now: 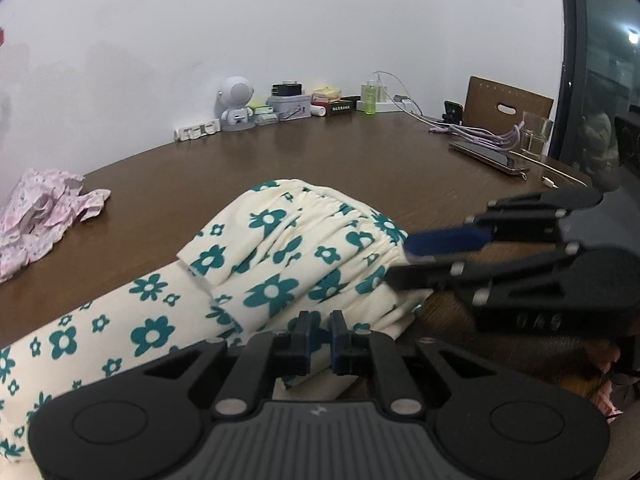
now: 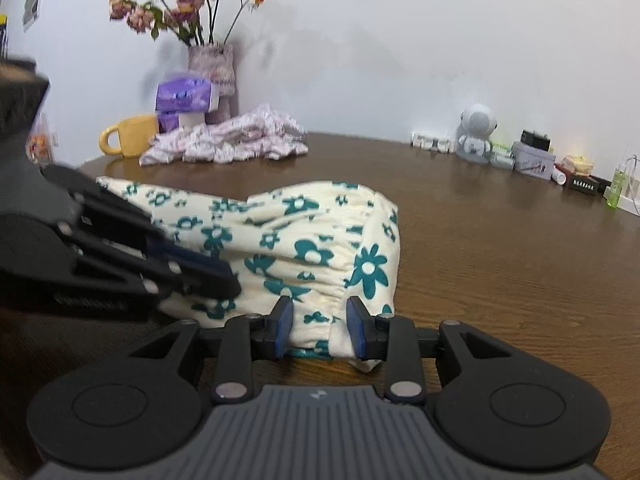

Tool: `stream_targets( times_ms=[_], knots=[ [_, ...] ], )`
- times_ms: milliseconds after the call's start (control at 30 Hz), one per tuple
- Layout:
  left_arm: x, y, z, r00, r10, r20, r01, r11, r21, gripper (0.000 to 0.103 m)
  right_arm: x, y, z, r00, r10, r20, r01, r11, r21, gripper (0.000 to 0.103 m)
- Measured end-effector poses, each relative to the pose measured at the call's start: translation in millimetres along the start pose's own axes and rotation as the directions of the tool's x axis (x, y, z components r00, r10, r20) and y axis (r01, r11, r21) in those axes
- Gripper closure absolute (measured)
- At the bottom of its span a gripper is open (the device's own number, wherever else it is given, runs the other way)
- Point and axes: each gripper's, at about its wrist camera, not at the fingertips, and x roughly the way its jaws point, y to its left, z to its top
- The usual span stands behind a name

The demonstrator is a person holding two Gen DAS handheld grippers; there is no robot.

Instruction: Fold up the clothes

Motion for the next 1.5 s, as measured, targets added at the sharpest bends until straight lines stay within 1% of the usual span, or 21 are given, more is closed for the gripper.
stream_targets(
  times_ms=[100,200,367,500,633,733,800,900,967,1033,1100,1167,1267,1367,1433,1500],
  knots=[
    [-1,2,-2,1.0,0.004,0.005,-0.004,1.0,-0.009,0.094,-3,-3,7,0.999,0.001,0.038,-0.002,1.0,0.022,0.073],
    [-2,5,-4,1.0,0.011,0.008,-0.011,1.0,-0.018,0.093,3,-7,14,0.998,-0.017,0.053,0.016,1.0,0.024,0.073],
    [-12,8,-1,0.999,0.033,0.031,-0.033,0.999,-0.02,0.093,22,-11,19,1.0,-0.011,0.006,0.011,0.999,0.042,0.073],
    [-23,10,2,0.997,0.052,0.059,-0.051,0.999,-0.013,0.093,25,-7,19,1.0,-0.012,-0.011,0.012,1.0,0.022,0.073],
    [-16,3,17,0.996,0.049,0.08,-0.052,0.998,0.033,0.092,26,-5,18,1.0,-0.014,-0.022,0.015,1.0,0.012,0.073],
    [-1,-1,27,0.998,0.023,0.054,-0.026,0.998,0.061,0.09,27,-3,18,0.999,-0.021,-0.026,0.021,1.0,0.006,0.073],
    [10,-1,30,0.999,0.024,0.029,-0.026,0.996,0.081,0.09,26,-3,18,0.999,-0.022,-0.026,0.022,1.0,0.006,0.073],
    [22,2,29,1.0,0.018,-0.011,-0.017,0.995,0.097,0.09,27,-3,18,0.999,-0.023,-0.024,0.023,1.0,0.006,0.073],
    [25,4,27,1.0,0.01,-0.026,-0.007,0.995,0.097,0.091,24,-6,20,1.0,-0.015,-0.01,0.015,0.999,0.03,0.072],
    [25,7,25,1.0,0.004,-0.03,-0.001,0.997,0.081,0.091,20,-12,23,1.0,-0.01,0.013,0.009,0.998,0.069,0.073],
    [25,11,22,0.999,-0.004,-0.032,0.006,0.999,0.05,0.091,18,-17,27,0.999,-0.022,0.033,0.019,0.995,0.097,0.073],
    [23,16,20,0.999,-0.006,-0.034,0.007,1.0,0.019,0.091,23,-20,30,0.999,-0.035,0.026,0.033,0.994,0.103,0.073],
    [20,21,17,0.999,0.009,-0.04,-0.011,0.999,-0.039,0.091,34,-20,30,0.999,-0.037,-0.007,0.037,0.994,0.1,0.073],
    [13,26,17,0.999,0.037,-0.04,-0.041,0.993,-0.109,0.095,38,-15,29,0.999,-0.048,-0.018,0.049,0.996,0.073,0.073],
    [6,29,21,0.999,0.053,-0.013,-0.054,0.987,-0.15,0.095,39,-14,27,0.999,-0.05,-0.022,0.051,0.996,0.068,0.073],
    [-1,30,28,0.998,0.042,0.042,-0.033,0.981,-0.192,0.094,39,-13,26,0.998,-0.052,-0.023,0.054,0.996,0.069,0.073]
  ],
)
